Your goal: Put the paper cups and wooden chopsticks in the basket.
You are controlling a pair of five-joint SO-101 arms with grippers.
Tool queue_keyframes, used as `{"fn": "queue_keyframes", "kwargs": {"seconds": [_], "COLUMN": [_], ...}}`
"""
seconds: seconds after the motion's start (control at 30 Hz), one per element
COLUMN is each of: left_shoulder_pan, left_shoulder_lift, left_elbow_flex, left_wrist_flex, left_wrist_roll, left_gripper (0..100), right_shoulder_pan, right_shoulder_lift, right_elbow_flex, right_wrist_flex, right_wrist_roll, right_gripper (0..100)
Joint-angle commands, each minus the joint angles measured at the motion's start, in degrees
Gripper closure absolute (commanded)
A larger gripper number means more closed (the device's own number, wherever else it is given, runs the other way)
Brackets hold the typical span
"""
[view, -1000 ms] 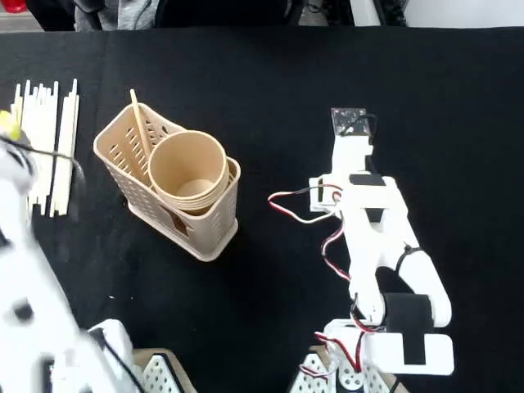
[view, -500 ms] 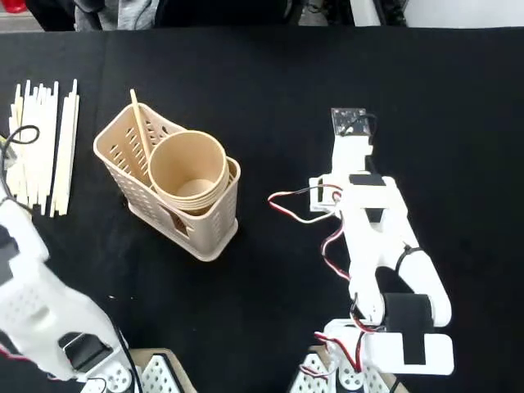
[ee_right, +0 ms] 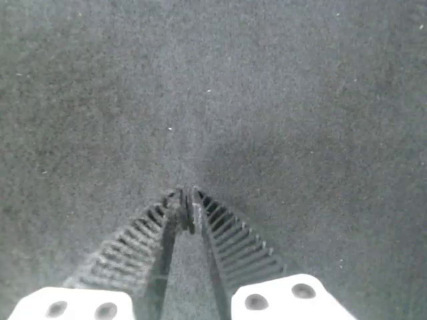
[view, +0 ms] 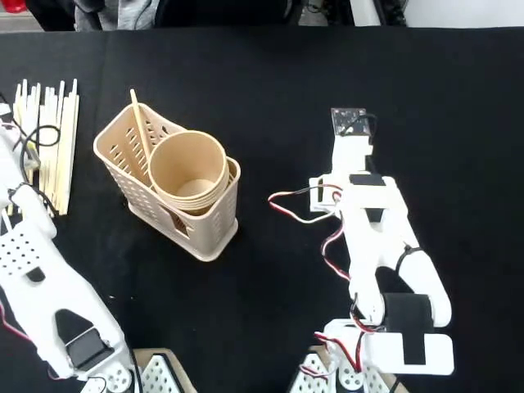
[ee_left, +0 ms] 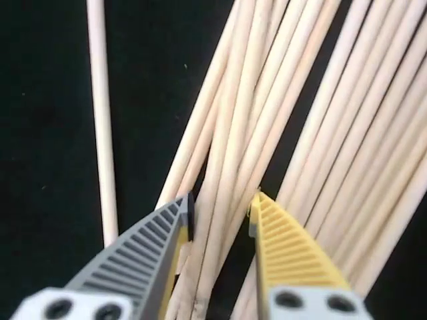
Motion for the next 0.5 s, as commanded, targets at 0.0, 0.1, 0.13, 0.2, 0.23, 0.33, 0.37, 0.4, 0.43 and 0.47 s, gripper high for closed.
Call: {"fn": "queue_keyframes", "kwargs": {"seconds": [0.0, 0.1, 0.13, 0.2, 0.23, 0.33, 0.37, 0.4, 0.43, 0.47], "left_shoulder_pan": [0.7, 0.7, 0.7, 0.7, 0.8, 0.8, 0.8, 0.8, 0.8, 1.1], "left_shoulder_lift": [1.8, 2.4, 2.5, 2.5, 2.5, 2.5, 2.5, 2.5, 2.5, 2.5], "left_elbow_flex": [-8.0, -12.0, -13.3, -15.7, -16.9, -20.7, -22.1, -23.5, -25.0, -26.5], "left_wrist_flex": [4.7, 8.3, 9.5, 12.0, 13.2, 16.5, 17.8, 19.2, 20.5, 21.9], "left_wrist_roll": [-0.3, -0.3, -0.3, -0.3, -0.3, -0.3, -0.3, -0.3, -0.3, -0.3], "left_gripper": [93, 96, 96, 97, 97, 97, 97, 97, 97, 97], "right_shoulder_pan": [-0.9, -0.9, -0.9, -0.9, -0.9, -0.9, -0.9, -0.9, -0.9, -0.9], "right_shoulder_lift": [-1.3, -1.3, -1.3, -1.3, -1.3, -1.3, -1.3, -1.3, -1.3, -1.3], "right_elbow_flex": [-0.3, -0.3, -0.3, -0.3, -0.3, -0.3, -0.3, -0.3, -0.3, -0.3], "right_wrist_flex": [-0.9, -0.9, -0.9, -0.9, -0.9, -0.9, -0.9, -0.9, -0.9, -0.9], "right_wrist_roll": [-0.2, -0.2, -0.2, -0.2, -0.2, -0.2, -0.2, -0.2, -0.2, -0.2], "right_gripper": [98.4, 98.4, 98.4, 98.4, 98.4, 98.4, 98.4, 98.4, 98.4, 98.4]}}
